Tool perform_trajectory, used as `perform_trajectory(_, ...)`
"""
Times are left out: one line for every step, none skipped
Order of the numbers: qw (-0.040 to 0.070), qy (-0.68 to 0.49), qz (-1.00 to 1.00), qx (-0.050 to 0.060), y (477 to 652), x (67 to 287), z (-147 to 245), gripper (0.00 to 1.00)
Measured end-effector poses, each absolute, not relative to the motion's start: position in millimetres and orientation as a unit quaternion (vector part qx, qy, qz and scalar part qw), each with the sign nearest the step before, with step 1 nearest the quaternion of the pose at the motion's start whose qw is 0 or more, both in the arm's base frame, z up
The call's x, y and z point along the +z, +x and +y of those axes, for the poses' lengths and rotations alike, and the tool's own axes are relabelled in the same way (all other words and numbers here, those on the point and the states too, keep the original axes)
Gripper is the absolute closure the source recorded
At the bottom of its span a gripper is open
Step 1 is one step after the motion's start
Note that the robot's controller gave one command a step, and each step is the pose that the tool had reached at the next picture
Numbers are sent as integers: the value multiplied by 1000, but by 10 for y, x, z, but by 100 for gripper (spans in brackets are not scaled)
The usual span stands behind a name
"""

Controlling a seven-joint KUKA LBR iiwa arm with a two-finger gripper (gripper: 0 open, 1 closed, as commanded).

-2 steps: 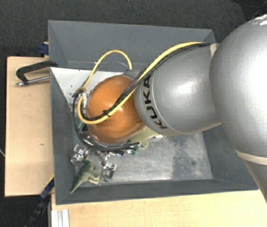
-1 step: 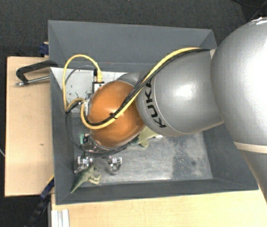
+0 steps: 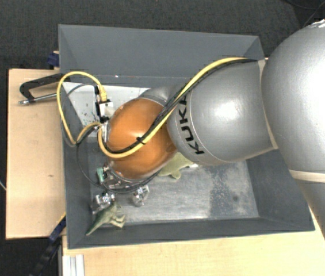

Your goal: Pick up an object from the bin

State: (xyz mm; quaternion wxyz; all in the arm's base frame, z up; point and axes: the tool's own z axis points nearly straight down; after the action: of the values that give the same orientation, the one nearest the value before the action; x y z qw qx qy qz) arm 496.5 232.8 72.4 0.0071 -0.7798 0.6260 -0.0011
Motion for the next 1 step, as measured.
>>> perform_trajectory(6,-780,626,-1,4967,727,2323,100)
